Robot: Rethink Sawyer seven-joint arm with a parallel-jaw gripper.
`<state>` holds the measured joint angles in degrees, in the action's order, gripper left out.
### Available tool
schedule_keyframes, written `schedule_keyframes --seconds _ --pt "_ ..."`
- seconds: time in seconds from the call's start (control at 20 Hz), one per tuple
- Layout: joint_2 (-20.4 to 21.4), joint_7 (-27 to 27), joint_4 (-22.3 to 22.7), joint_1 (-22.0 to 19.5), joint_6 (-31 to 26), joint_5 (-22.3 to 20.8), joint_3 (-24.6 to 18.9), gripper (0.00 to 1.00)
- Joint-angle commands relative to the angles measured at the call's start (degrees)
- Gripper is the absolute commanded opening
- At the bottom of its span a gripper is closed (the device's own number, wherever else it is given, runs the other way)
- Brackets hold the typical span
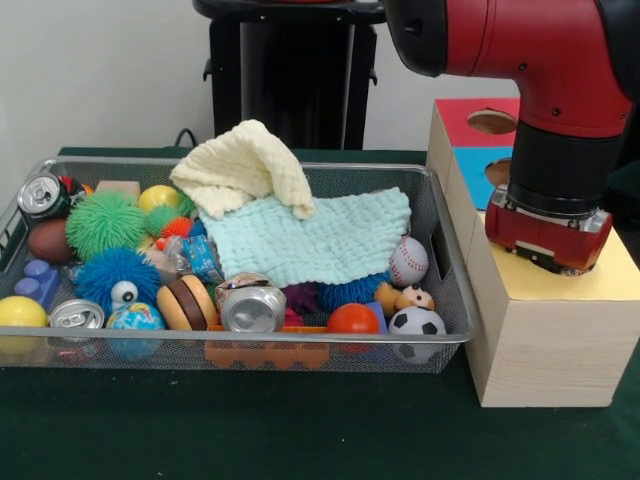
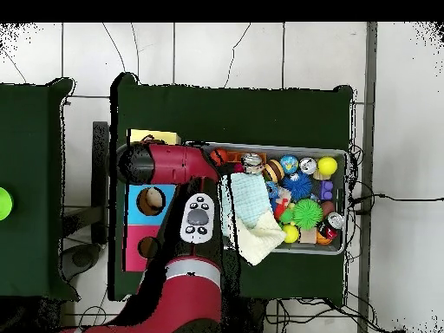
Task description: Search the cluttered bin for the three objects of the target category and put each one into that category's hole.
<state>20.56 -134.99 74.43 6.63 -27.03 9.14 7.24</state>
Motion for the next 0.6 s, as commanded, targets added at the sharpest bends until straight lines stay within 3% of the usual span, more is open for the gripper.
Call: schedule_keyframes --seconds 0.05,0.4,0.6 --pt "-9.88 -1.40 0.20 -2.11 2.97 -3.94 -2.39 0.00" --pt "-7.16 0.56 4.88 -4.89 5.69 -4.87 -5.39 0.00" --pt "0.82 4.49 12.42 -8.54 3.01 -5.15 -8.82 0.00"
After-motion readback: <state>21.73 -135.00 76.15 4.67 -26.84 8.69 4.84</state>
